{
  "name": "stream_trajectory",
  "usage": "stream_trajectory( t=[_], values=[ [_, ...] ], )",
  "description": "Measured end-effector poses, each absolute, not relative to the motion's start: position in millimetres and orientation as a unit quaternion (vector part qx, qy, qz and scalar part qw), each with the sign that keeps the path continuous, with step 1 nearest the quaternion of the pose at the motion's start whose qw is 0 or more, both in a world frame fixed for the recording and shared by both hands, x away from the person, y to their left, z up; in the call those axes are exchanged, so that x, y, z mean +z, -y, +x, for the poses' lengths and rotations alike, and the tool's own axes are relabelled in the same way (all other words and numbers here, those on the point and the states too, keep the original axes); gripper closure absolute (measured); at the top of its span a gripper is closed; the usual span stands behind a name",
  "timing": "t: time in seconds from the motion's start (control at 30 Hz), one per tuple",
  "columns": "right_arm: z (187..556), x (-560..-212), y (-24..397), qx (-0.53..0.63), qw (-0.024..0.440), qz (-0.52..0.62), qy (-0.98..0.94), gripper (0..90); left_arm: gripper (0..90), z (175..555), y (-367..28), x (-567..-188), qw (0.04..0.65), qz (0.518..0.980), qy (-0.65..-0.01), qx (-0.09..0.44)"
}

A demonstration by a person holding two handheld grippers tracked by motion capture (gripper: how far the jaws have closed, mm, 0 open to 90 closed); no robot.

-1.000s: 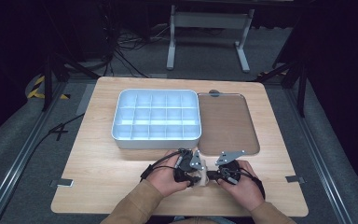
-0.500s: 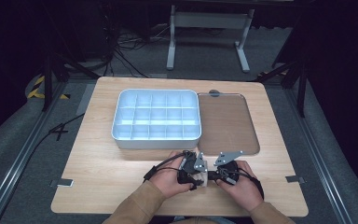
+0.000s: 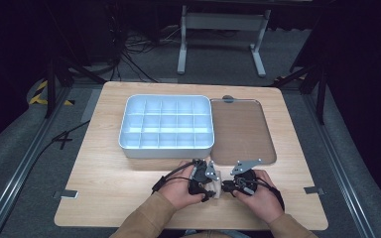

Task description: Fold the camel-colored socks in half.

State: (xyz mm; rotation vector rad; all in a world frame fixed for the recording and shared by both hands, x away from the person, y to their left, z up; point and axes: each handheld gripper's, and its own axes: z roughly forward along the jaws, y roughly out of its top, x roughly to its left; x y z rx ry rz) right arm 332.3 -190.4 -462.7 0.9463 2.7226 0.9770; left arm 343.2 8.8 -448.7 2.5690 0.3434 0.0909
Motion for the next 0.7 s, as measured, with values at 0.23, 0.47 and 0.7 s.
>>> stream_trajectory(
  t=[0.23, 0.47, 0.7],
  values=[
    [334.8, -457.4, 199.1, 0.335, 0.058, 0.32, -0.885, 74.2, 41.7, 344.1, -10.3, -450.0, 0.272, 0.952, -0.135, 0.027],
    [336.3, -453.6, 202.7, 0.358, 0.06, 0.342, -0.867, 66.5, 41.7, 342.2, -9.0, -449.4, 0.269, 0.953, -0.138, 0.034],
    [333.1, -448.4, 197.3, 0.376, 0.067, 0.347, -0.857, 61.0, 41.7, 341.7, -9.0, -449.3, 0.268, 0.952, -0.143, 0.034]
  ],
)
